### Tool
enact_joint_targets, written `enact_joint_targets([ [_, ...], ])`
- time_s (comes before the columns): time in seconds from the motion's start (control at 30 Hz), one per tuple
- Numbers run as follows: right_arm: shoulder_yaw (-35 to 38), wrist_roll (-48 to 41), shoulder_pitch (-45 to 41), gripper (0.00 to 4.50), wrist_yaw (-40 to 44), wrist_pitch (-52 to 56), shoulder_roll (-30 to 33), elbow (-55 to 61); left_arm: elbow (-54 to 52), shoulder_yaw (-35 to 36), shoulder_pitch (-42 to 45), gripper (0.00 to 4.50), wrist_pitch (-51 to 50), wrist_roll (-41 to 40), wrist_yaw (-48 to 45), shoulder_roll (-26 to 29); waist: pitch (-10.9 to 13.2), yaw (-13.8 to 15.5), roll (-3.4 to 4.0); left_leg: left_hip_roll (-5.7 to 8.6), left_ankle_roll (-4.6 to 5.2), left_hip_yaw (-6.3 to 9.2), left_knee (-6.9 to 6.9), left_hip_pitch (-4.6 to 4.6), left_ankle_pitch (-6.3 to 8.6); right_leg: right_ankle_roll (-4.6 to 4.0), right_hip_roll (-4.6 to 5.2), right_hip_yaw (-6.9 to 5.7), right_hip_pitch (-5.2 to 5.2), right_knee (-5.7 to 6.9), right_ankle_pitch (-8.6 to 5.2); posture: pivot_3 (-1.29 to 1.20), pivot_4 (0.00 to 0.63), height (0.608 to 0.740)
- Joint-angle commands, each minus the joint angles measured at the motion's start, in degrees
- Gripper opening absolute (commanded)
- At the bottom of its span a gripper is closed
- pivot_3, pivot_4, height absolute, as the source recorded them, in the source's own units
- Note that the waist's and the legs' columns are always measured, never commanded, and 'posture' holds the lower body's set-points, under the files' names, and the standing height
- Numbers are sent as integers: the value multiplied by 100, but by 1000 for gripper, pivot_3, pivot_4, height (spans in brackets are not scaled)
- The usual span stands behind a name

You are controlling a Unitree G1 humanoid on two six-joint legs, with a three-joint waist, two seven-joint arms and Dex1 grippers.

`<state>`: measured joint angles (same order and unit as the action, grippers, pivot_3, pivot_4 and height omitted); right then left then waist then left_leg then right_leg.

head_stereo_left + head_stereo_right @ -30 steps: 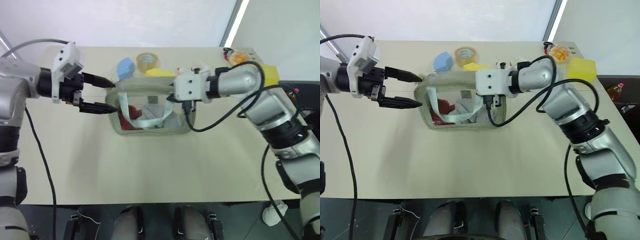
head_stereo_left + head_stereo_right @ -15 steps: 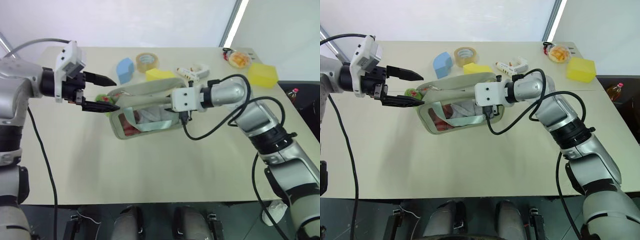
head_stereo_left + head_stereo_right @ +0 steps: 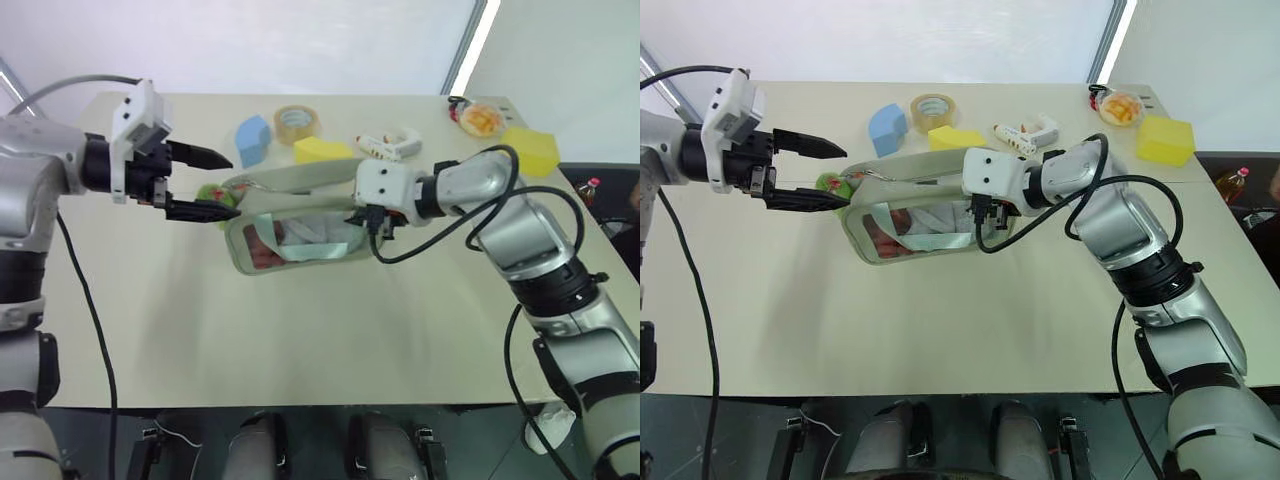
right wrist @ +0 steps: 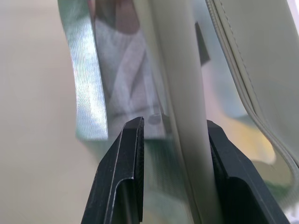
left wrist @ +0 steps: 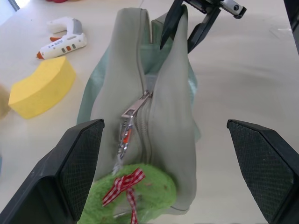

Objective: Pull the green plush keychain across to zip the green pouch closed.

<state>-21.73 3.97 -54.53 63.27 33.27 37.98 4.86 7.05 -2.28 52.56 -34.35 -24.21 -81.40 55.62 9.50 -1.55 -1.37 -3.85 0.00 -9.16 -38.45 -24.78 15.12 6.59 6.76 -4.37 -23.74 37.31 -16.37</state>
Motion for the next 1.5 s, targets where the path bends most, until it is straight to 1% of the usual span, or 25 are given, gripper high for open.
enact_joint_targets([
  [0.03, 210, -142, -164, 985, 104, -20, 51, 208, -15, 138, 161, 4500, 102, 19, 30, 41, 0, 35, 0, 0, 0, 0, 0, 0, 0, 0, 0, 0, 0, 0, 0, 0, 150, 740],
  [0.07, 219, -178, -164, 658, 147, -26, 66, 226, -20, 139, 165, 4500, 99, 16, 36, 41, 0, 44, 0, 0, 0, 0, 0, 0, 0, 0, 0, 0, -1, 0, 0, 0, 150, 740],
  [0.1, 231, -210, -164, 232, 156, 26, 60, 256, -25, 143, 161, 4500, 94, 11, 40, 48, 0, 49, 0, 0, 0, 0, 0, 0, 0, 0, 0, 0, -1, 0, 0, 0, 150, 740],
  [0.13, 232, -229, -162, 105, 164, 69, 55, 285, -23, 149, 155, 4500, 97, 10, 41, 57, 0, 52, 0, 0, 0, -1, 0, 0, 0, 0, 0, 0, 0, 0, 0, 0, 150, 740],
  [0.33, 293, -251, -178, 105, -97, 409, -68, 311, -30, 145, 161, 4500, 92, 21, 75, 62, 0, 48, 0, 0, 0, -1, 0, 0, 0, 0, 0, 0, -1, 0, 0, 0, 150, 740],
  [0.47, 398, -216, -475, 105, -474, 674, -313, 54, 68, 139, 208, 4500, 163, 67, 76, 62, 0, 36, 0, 0, 0, -2, 0, 0, 0, 0, 0, 0, -2, 1, 0, 0, 150, 740],
  [0.67, 420, -166, -719, 105, -868, 523, -466, -252, 115, 111, 269, 4500, 215, 100, 67, 7, 0, 66, 0, 1, 0, -3, 2, -3, 0, 0, 0, 0, -4, -1, 0, 0, 150, 740],
  [0.77, 304, -138, -701, 105, -812, 132, -384, -268, 132, 111, 287, 4500, 227, 110, 63, -14, 0, 60, 0, 1, 0, -3, 1, -3, 0, 0, 0, 0, -3, -1, 0, 0, 150, 740],
  [0.9, -41, 70, -418, 105, -502, -462, -86, -178, 159, 108, 287, 4500, 266, 134, 56, -39, 0, 54, 0, 1, 0, -3, 2, -3, 0, 0, 0, 0, -5, -1, 0, 0, 150, 740],
  [1.07, -85, 138, -333, 105, -236, -646, 115, -199, 145, 108, 295, 4500, 256, 125, 65, -62, 1, 54, 1, 1, 0, -3, 1, -3, 0, 0, 0, 0, -4, 0, 0, 0, 150, 740],
  [1.3, -100, 132, -290, 105, -145, -348, 31, -190, 126, 108, 256, 4500, 264, 123, 86, -93, 1, 53, 1, 1, 0, -2, 0, -3, 0, 0, 0, 0, -4, 0, 0, 0, 150, 740],
  [1.37, -63, 119, -296, 767, -186, -315, -12, -198, 148, 109, 268, 4500, 265, 124, 82, -95, 1, 53, 1, 1, 0, -2, 0, -3, 0, 0, 0, 0, -3, 0, 0, 0, 150, 740],
  [1.4, 30, 60, -316, 1041, -200, -249, -28, -169, 182, 117, 277, 4500, 273, 132, 86, -89, 1, 53, 1, 1, 0, -2, 0, -3, 0, 0, 0, 0, -4, 0, 0, 0, 150, 740],
  [1.43, 132, 8, -347, 1410, -210, -195, -25, -140, 223, 128, 289, 4500, 280, 142, 95, -82, 1, 53, 1, 1, 0, -2, 0, -3, 0, 0, 0, 0, -4, 0, 0, 0, 150, 740],
  [1.5, 361, -105, -403, 2430, -178, -59, 63, -54, 310, 173, 295, 4500, 284, 160, 136, -53, 1, 55, 1, 1, 0, -2, 0, -3, 0, 0, 0, 0, -4, 0, 0, 0, 150, 740],
])
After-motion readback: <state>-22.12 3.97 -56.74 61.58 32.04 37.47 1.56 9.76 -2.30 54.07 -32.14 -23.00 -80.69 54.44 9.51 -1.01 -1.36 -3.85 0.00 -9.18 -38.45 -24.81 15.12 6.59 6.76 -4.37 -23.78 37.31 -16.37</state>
